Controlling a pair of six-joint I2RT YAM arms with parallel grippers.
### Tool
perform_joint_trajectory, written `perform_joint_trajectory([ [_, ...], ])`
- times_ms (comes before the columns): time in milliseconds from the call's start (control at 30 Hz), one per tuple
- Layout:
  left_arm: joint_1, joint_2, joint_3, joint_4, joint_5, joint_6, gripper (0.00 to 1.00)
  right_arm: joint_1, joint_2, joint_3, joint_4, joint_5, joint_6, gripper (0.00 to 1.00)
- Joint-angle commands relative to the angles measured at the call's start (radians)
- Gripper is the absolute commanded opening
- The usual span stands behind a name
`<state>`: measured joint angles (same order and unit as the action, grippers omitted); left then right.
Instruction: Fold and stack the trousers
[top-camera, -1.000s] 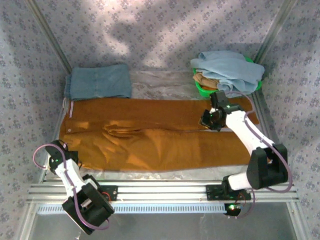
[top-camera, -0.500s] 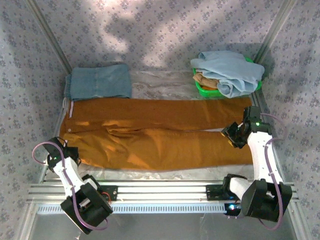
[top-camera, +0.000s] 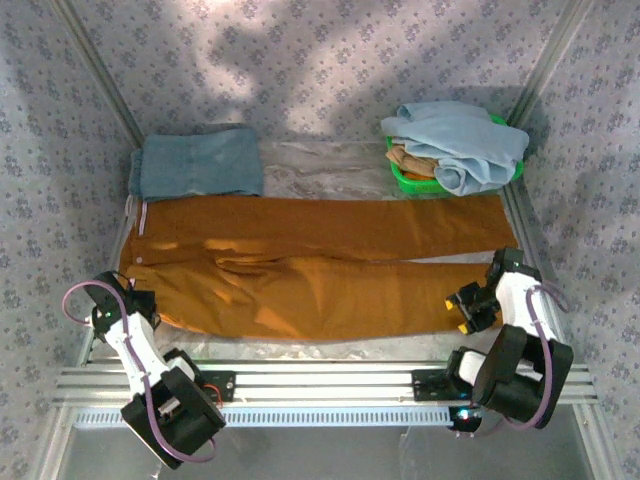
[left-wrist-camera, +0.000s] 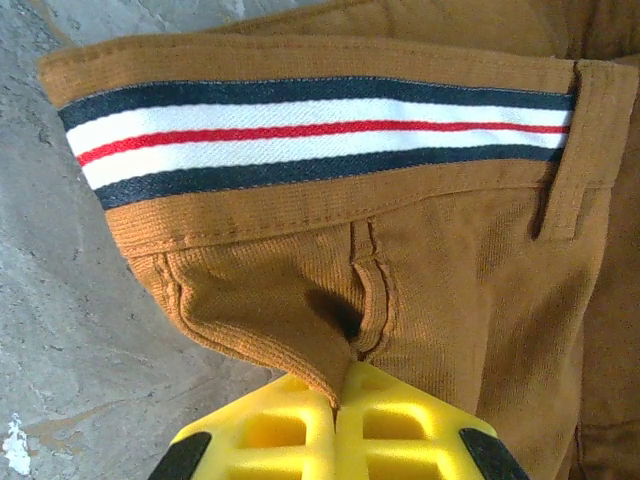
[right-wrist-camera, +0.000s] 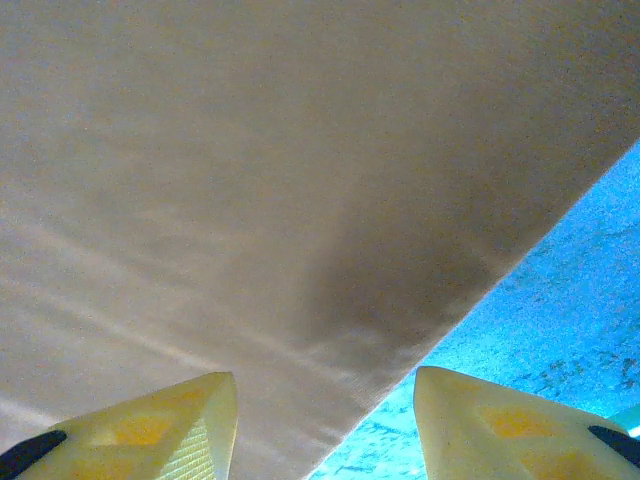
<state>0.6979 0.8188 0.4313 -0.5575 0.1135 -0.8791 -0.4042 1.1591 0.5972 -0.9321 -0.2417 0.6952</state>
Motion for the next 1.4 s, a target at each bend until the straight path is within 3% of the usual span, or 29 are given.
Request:
perform_joint_trajectory([
  [0, -0.008, -0.012, 0.032, 0.005, 0.048, 0.015, 0.00, -0.024, 0.030, -0.046, 0.031, 0.029, 0.044, 0.52],
  [200, -0.008, -0.012, 0.043, 0.004, 0.062, 0.014, 0.00, -0.024, 0.087, -0.073, 0.106, 0.069, 0.067, 0.51],
  [333, -0.008, -0.013, 0.057, -0.002, 0.072, 0.012, 0.00, -0.014, 0.165, -0.042, 0.126, 0.041, 0.048, 0.26],
  [500, -0.009, -0.021, 0.092, -0.035, 0.084, 0.026, 0.00, -0.018, 0.091, -0.025, 0.094, 0.065, 0.017, 0.00],
  [767, -0.009, -0.048, 0.192, -0.167, 0.122, 0.072, 0.00, -0.021, -0.106, -0.001, 0.023, 0.054, -0.013, 0.00],
  [967, -0.008, -0.056, 0.299, -0.188, 0.176, 0.060, 0.00, -0.005, -0.162, 0.088, 0.044, 0.020, 0.013, 0.00],
  [1133, -0.025, 0.023, 0.423, -0.070, 0.191, -0.003, 0.00, 0.059, -0.113, 0.207, 0.150, 0.040, 0.076, 0.00],
  [1367, -0.225, 0.296, 0.680, 0.008, 0.030, -0.011, 0.00, 0.199, 0.137, 0.431, 0.292, 0.151, 0.075, 0.00],
])
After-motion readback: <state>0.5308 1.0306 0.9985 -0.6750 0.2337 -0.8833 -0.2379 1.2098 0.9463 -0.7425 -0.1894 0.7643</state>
